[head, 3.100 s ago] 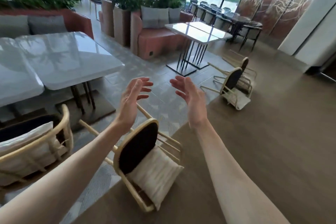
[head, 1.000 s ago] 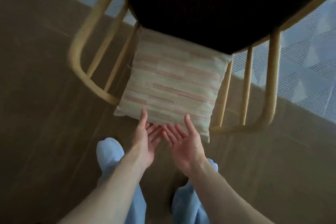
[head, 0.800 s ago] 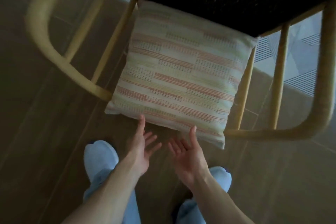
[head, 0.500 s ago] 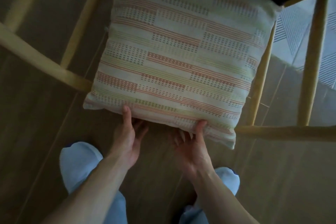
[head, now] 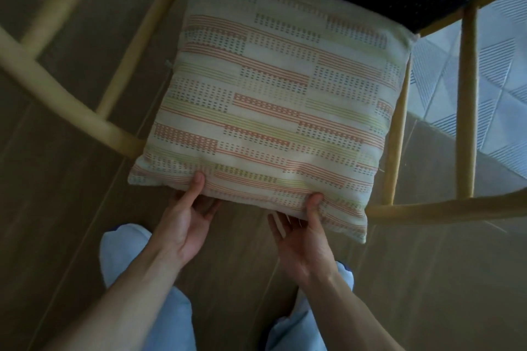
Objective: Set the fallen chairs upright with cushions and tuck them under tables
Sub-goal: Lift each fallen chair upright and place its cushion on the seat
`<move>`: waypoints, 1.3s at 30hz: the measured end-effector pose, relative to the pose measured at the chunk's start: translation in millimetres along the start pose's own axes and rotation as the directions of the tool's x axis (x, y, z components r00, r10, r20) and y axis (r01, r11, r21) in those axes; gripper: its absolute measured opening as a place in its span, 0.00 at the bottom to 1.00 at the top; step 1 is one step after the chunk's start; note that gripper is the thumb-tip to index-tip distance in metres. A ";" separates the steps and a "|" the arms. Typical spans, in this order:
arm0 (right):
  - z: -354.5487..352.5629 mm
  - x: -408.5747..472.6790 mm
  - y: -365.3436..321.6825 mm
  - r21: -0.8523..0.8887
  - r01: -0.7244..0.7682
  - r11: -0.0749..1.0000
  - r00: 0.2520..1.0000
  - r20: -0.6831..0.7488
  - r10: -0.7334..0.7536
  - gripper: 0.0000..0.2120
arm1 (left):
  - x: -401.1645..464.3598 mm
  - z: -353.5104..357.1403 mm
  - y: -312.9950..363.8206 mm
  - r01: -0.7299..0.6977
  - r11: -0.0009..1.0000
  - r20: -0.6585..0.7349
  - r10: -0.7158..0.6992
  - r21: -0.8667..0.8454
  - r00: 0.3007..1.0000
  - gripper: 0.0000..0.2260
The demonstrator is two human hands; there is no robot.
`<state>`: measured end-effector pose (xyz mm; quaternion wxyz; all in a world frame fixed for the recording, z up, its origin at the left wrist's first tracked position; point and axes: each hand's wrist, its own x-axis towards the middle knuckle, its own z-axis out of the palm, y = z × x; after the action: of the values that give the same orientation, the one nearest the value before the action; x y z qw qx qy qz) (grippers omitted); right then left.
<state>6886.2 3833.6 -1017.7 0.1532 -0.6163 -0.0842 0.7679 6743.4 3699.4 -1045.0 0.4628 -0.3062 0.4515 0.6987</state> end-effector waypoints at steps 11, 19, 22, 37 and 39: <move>43.4 -194.1 -84.4 -0.283 -0.041 0.958 0.981 -0.193 -0.015 0.43 | -171.8 100.8 77.8 0.086 0.979 -0.099 -0.069 0.183 0.993 0.23; 91.9 -315.3 -142.9 -0.439 -0.020 0.898 0.907 -0.387 -0.169 0.39 | -283.5 183.2 137.3 0.077 0.936 -0.237 0.007 0.345 0.971 0.22; 107.2 -354.4 -153.4 -0.439 -0.025 0.898 0.889 -0.420 -0.180 0.46 | -321.7 203.9 157.7 0.072 0.933 -0.250 0.019 0.352 0.968 0.22; 200.1 -441.8 -243.8 -0.471 -0.041 0.881 0.892 -0.414 -0.180 0.44 | -395.9 320.1 285.9 0.121 0.873 -0.204 -0.025 0.472 0.979 0.27; 215.9 -441.5 -266.3 -0.467 -0.022 0.884 0.898 -0.398 -0.188 0.42 | -391.0 342.2 297.2 0.117 0.878 -0.205 -0.022 0.464 0.979 0.30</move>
<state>6796.7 3946.8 -477.6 0.0511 -0.7851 -0.2545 0.5624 6615.8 3818.8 -472.5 0.5023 -0.2663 0.6399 0.5170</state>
